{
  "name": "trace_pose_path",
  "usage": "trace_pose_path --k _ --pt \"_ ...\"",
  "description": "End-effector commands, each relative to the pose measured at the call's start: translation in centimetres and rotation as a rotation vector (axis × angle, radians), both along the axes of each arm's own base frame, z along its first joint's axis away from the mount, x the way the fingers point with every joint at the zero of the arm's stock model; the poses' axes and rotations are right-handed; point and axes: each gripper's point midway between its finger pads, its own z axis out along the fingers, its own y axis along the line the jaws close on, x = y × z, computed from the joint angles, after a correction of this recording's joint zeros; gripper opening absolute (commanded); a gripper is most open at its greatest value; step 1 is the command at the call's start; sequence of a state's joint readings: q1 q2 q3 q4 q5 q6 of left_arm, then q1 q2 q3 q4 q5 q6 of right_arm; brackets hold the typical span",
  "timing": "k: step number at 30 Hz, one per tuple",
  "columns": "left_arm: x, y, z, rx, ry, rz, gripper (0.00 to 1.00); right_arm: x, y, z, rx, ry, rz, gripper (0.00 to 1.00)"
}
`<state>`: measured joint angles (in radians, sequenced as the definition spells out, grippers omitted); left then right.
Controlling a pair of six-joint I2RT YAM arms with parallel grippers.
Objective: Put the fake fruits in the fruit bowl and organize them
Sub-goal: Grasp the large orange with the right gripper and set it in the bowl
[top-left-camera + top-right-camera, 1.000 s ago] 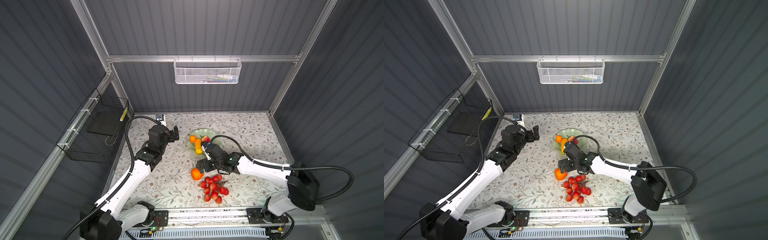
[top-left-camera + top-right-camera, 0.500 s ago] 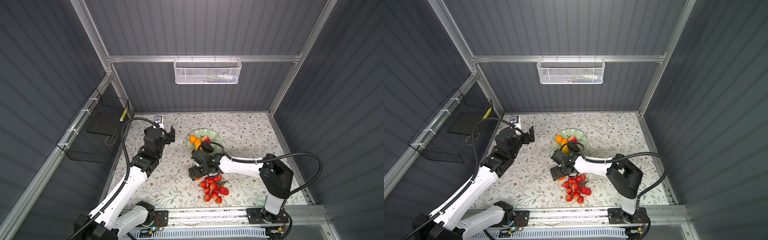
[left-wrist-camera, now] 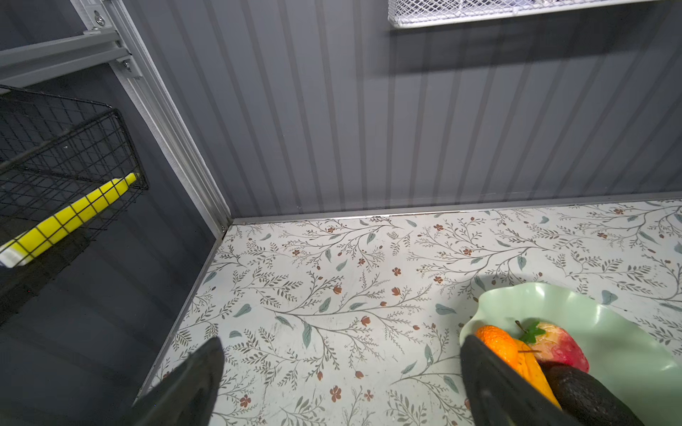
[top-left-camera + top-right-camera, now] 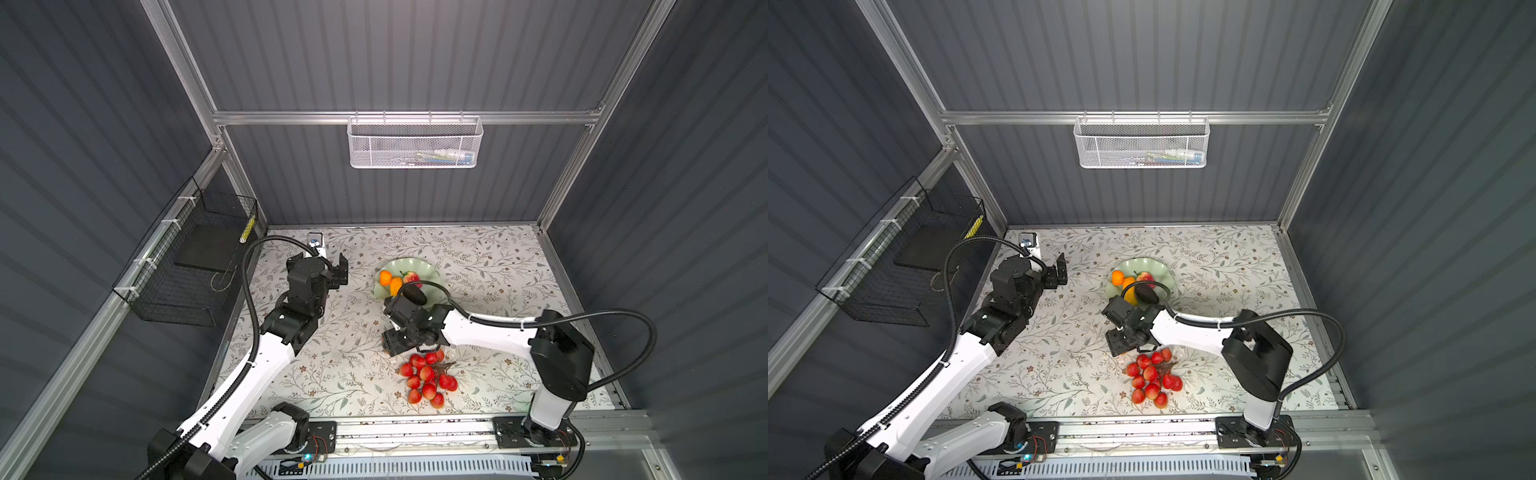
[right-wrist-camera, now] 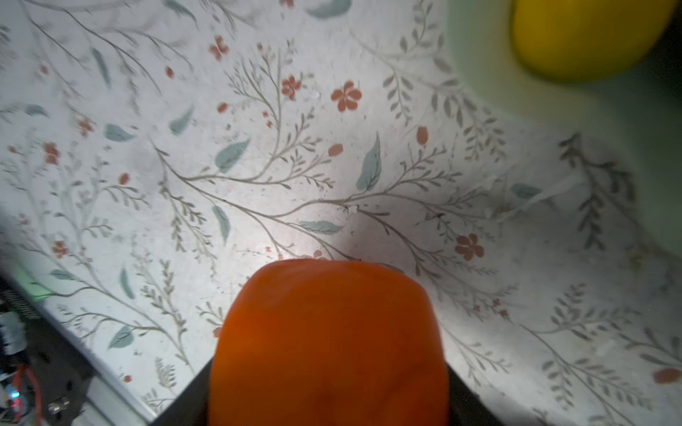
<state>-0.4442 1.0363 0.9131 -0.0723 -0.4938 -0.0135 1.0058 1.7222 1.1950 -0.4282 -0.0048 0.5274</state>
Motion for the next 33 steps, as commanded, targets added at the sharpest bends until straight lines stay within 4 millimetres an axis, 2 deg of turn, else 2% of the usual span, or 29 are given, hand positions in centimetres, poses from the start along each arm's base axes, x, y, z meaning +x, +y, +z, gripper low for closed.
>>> trace_pose_path --k 1,5,8,12,17,23,29,33 --pt "-0.1 0.5 -0.1 0.017 0.008 0.015 1.00 3.9 -1.8 6.3 0.068 -0.156 -0.072 0.64" --pt "-0.1 -0.1 -0.5 0.000 0.022 -0.011 1.00 9.7 -4.8 9.5 0.073 -0.268 -0.157 0.64" --pt "0.1 -0.3 -0.7 0.004 0.035 -0.014 1.00 14.0 -6.1 10.4 0.039 -0.325 -0.196 0.64" --pt "0.1 -0.5 -0.7 0.010 0.037 -0.030 1.00 18.4 -6.3 10.2 -0.001 -0.356 -0.215 0.64" --pt "0.1 -0.6 -0.8 0.014 0.042 -0.037 1.00 22.7 -5.8 8.1 -0.039 -0.360 -0.219 0.64" --pt "0.2 -0.8 -1.0 0.012 0.048 -0.047 1.00 25.0 -4.6 4.8 -0.074 -0.330 -0.198 0.64" --pt "0.2 -1.0 -1.0 0.009 0.049 -0.052 1.00 25.4 -4.0 1.5 -0.095 -0.274 -0.186 0.70" --pt "0.3 -1.0 -1.1 0.009 0.052 -0.056 1.00 25.4 -3.8 0.6 -0.104 -0.251 -0.185 0.76"
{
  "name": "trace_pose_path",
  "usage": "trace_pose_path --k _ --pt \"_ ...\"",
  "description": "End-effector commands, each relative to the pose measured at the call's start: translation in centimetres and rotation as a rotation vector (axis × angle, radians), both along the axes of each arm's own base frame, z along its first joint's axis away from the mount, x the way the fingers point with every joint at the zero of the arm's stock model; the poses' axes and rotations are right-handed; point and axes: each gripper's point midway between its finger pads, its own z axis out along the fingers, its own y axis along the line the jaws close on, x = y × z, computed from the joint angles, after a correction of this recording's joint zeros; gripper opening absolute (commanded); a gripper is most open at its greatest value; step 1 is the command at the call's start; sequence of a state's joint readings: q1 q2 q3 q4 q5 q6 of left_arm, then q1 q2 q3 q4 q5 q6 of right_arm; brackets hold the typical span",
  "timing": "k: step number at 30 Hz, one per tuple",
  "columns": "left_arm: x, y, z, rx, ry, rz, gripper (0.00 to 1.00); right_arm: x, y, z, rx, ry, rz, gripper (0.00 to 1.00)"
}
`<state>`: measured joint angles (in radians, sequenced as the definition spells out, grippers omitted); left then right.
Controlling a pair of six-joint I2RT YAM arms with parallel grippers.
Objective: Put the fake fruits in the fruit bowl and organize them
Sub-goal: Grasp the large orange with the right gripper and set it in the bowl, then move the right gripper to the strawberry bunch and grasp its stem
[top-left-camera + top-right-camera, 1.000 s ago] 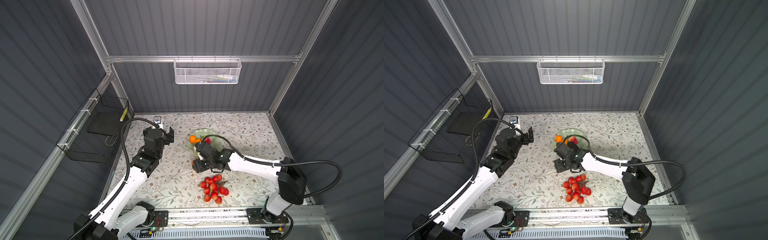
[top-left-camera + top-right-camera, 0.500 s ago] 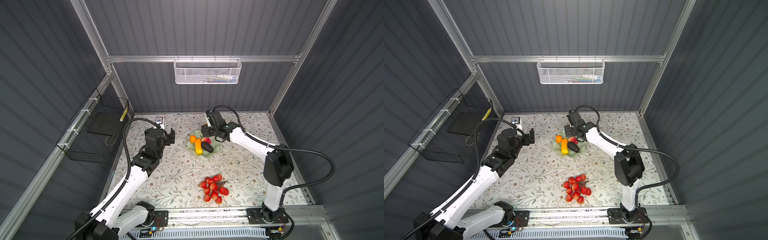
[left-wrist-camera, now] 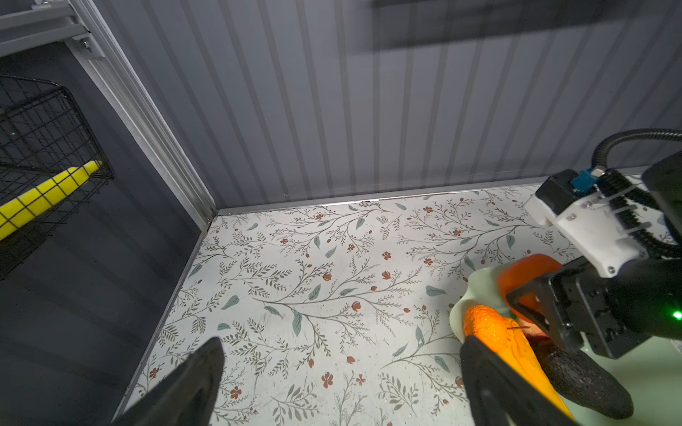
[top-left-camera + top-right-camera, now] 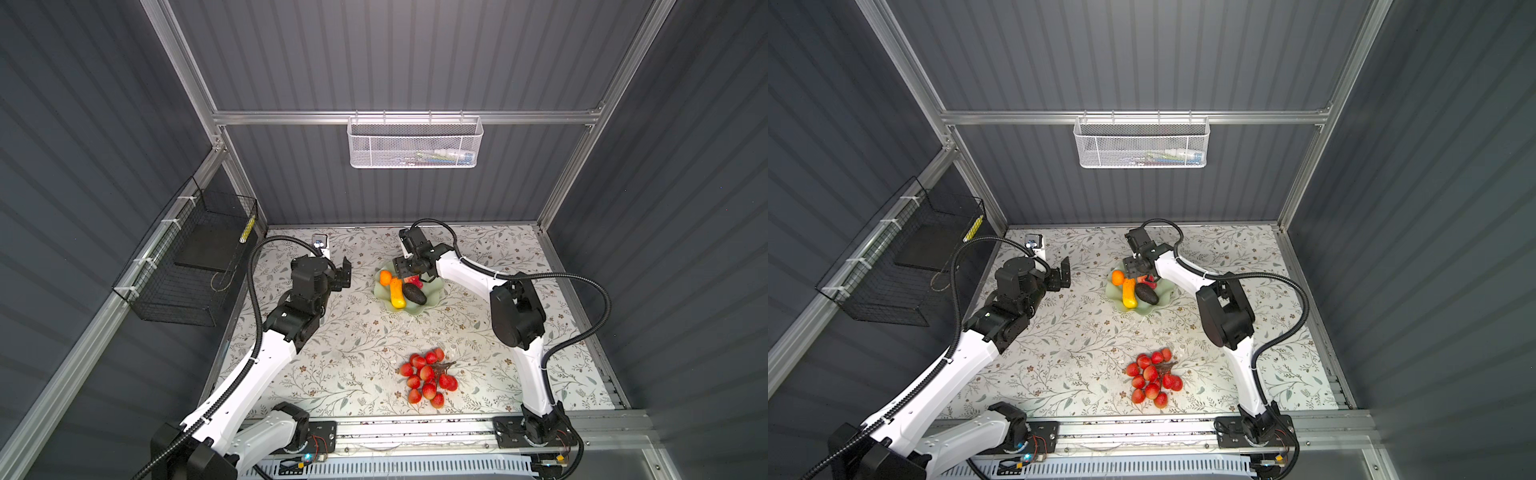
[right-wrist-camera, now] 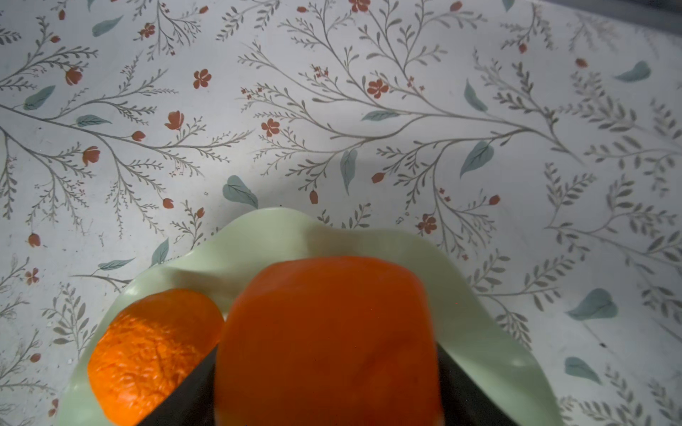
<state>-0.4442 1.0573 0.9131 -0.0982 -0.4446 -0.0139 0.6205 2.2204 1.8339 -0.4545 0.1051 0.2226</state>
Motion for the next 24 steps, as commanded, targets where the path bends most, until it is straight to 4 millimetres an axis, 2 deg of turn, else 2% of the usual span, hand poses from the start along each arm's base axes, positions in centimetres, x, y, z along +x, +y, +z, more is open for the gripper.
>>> trace_pose_path --k 1,4,8,10,12,16,24 --pt "0.1 -0.2 0.2 0.002 0.004 -0.010 1.00 0.2 0.2 0.8 0.006 0.005 0.003 0.79" --pt "0.1 -0.4 0.2 0.000 0.006 -0.024 1.00 0.2 0.1 3.0 0.025 -0.027 0.000 0.86" --pt "0.1 -1.0 -0.1 -0.010 0.011 -0.054 1.00 -0.7 -0.8 8.2 0.079 -0.103 -0.010 0.91" --pt "0.2 -1.2 -0.1 -0.012 0.014 -0.066 1.00 -1.8 -1.7 10.9 0.128 -0.140 -0.025 0.92" --pt "0.2 -1.5 -0.3 -0.016 0.019 -0.081 1.00 -3.6 -2.6 12.6 0.182 -0.156 -0.030 0.93" --pt "0.1 -2.2 -0.5 -0.024 0.026 -0.117 1.00 -8.7 -5.0 12.9 0.251 -0.128 -0.021 0.93" --pt "0.1 -4.2 -1.4 -0.049 0.061 -0.220 1.00 -21.4 -10.7 8.1 0.307 0.085 0.004 0.92"
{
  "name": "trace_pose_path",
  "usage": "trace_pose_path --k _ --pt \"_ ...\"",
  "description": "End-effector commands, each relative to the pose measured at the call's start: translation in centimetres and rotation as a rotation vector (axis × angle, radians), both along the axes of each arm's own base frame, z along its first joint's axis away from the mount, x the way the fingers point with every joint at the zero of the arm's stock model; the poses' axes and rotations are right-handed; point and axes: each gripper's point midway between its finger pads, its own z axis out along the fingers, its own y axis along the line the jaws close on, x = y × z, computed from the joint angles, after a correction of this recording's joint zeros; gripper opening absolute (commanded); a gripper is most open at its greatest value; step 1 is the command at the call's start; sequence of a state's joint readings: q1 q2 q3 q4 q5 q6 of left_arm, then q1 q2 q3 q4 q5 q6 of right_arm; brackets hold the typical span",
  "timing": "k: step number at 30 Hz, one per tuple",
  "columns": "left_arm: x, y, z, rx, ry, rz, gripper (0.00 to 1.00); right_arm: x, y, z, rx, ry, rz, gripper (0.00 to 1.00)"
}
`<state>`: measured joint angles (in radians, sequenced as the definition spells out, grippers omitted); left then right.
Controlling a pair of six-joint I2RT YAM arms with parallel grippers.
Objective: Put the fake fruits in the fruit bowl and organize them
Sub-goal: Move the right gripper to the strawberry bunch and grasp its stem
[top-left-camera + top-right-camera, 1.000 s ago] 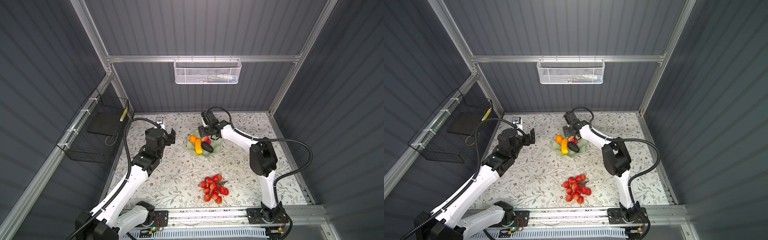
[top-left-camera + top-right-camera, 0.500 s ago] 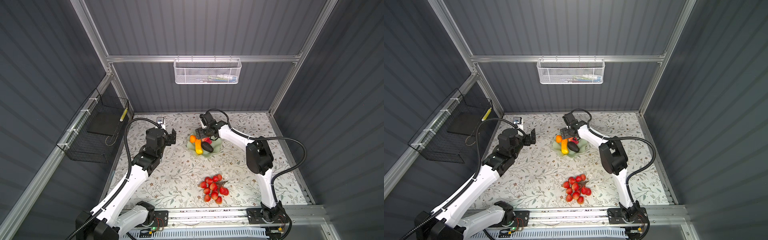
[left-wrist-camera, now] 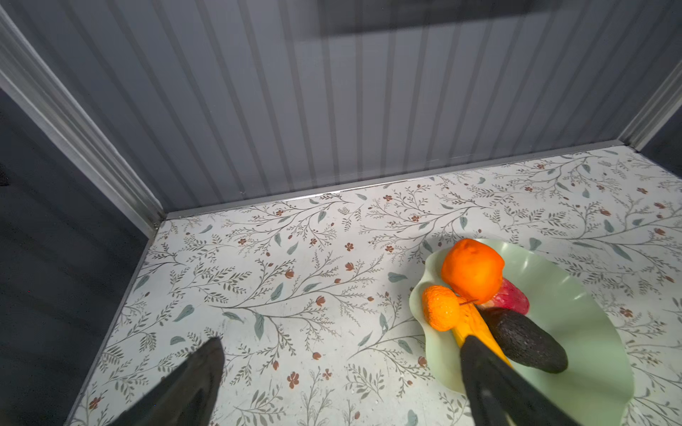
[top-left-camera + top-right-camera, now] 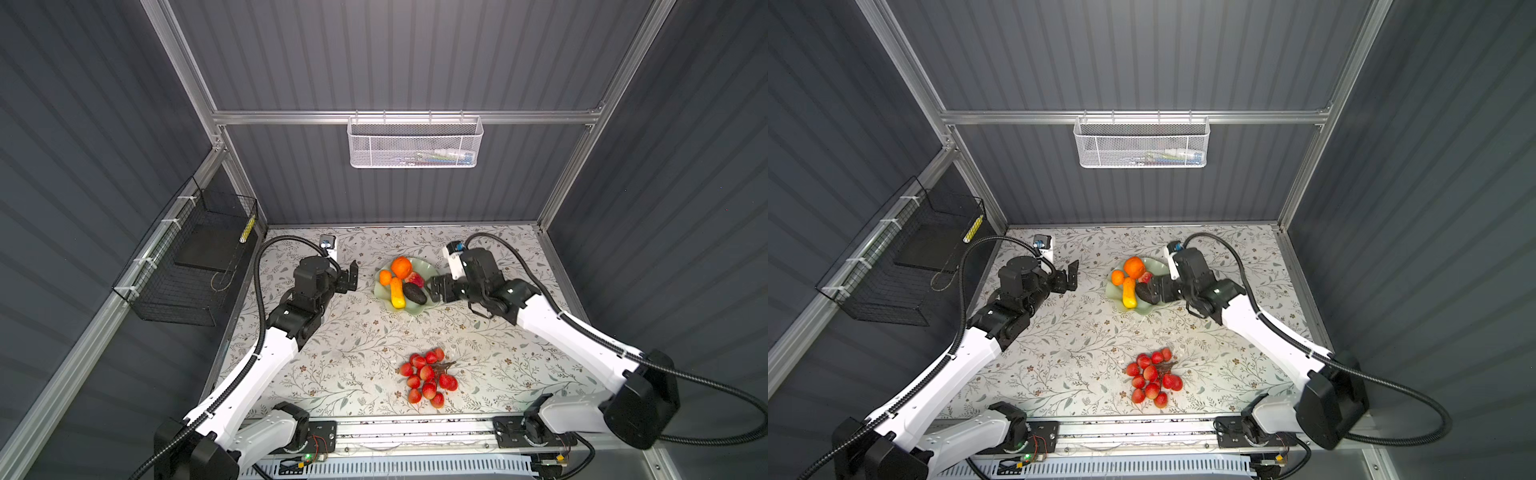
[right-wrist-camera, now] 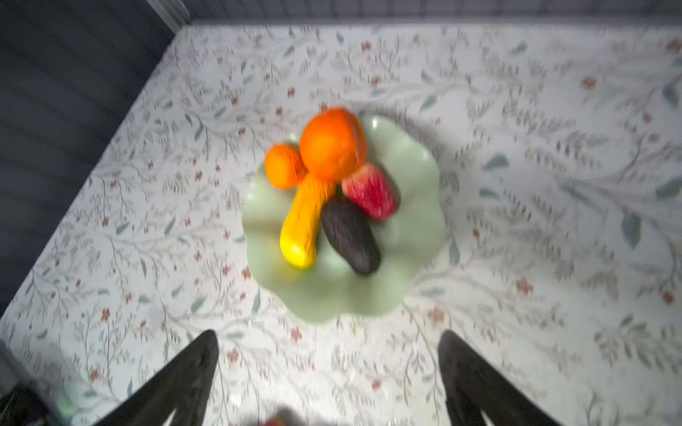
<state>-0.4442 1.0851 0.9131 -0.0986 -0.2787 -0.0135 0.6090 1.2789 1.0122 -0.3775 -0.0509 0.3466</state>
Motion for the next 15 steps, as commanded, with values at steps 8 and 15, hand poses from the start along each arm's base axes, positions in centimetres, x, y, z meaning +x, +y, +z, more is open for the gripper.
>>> trace_pose_path --k 8,15 --pt "0.7 -1.9 -1.7 -0.010 0.063 -0.081 1.00 -12.0 -3.8 -5.0 0.136 0.265 0.038 0.88" --pt "0.9 -2.2 -2.3 -0.012 0.082 -0.083 1.00 -14.3 -3.4 -6.9 0.136 0.342 0.062 0.78"
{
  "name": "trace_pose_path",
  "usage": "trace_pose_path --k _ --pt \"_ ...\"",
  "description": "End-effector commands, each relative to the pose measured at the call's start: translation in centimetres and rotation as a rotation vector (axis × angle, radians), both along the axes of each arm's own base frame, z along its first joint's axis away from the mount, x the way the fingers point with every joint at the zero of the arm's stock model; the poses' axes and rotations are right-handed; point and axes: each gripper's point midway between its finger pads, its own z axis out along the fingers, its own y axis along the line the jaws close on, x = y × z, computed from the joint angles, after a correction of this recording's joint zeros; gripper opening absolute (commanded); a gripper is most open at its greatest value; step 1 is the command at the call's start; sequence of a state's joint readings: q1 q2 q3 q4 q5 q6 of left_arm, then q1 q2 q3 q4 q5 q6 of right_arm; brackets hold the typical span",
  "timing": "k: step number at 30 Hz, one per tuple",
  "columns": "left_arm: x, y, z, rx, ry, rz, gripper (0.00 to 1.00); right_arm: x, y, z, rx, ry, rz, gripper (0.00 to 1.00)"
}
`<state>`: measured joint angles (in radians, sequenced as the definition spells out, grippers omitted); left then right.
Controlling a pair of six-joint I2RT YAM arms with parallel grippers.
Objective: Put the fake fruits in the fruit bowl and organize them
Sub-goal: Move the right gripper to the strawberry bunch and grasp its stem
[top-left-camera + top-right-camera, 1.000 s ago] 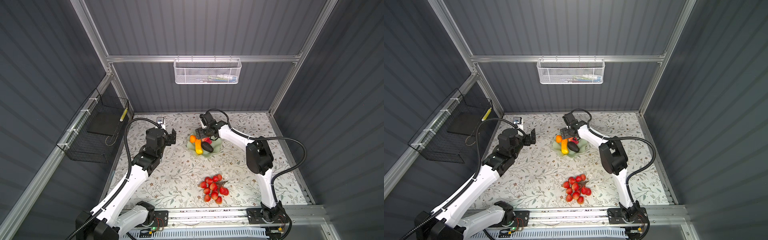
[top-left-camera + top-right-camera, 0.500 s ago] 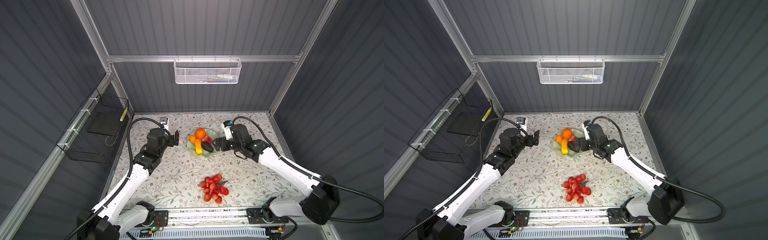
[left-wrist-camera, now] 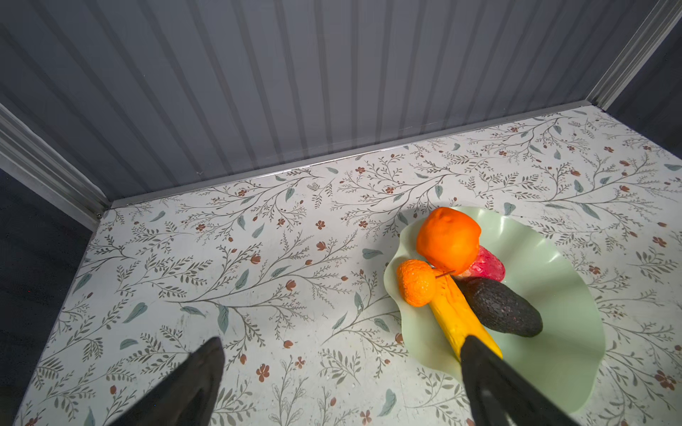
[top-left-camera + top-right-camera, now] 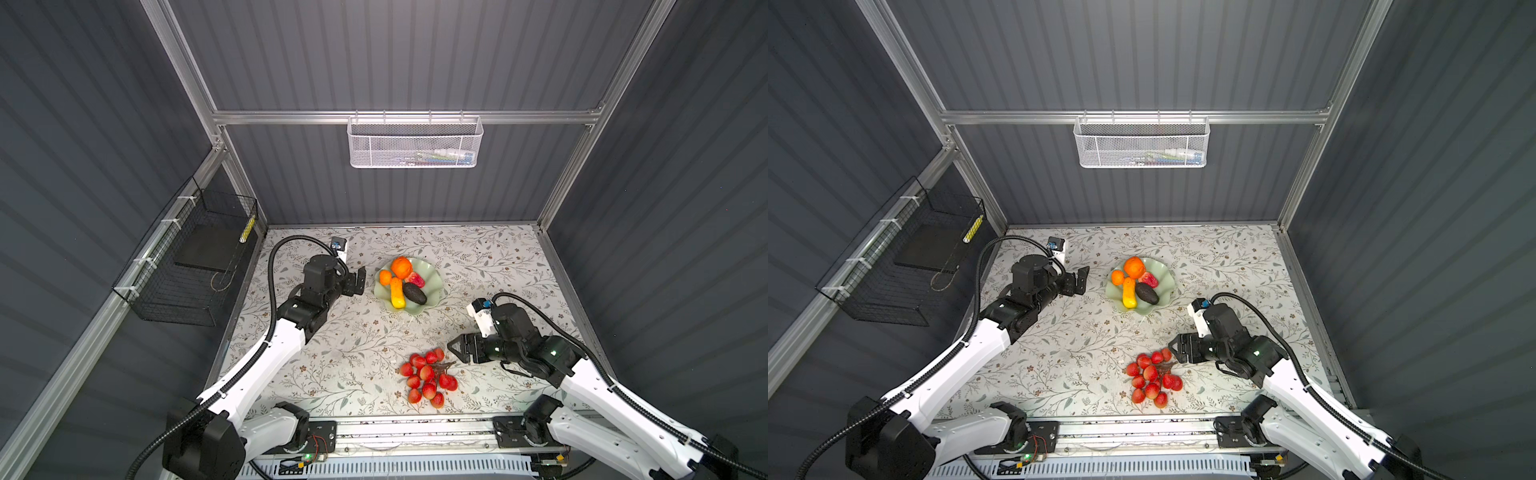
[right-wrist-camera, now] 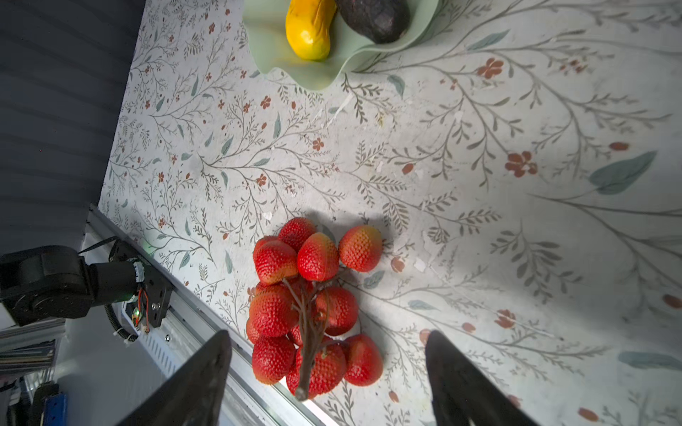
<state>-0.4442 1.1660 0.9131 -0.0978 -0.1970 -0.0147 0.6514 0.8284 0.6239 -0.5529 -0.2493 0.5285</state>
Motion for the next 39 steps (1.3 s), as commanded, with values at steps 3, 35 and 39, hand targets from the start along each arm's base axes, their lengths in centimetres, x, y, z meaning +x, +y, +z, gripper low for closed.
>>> trace_pose_path --k 3,35,39 --pt "0.2 -0.3 0.6 -0.017 -0.001 -0.008 1.00 -2.0 1.2 -1.6 -0.017 0.080 0.050 0.75" --pt "0.1 -0.3 0.9 -0.018 -0.001 -0.013 1.00 -2.3 4.0 -5.6 -0.168 0.117 0.116 0.24" --pt "0.1 -0.3 0.9 -0.017 0.001 -0.012 1.00 -2.0 3.9 -4.7 -0.171 0.091 0.118 0.15"
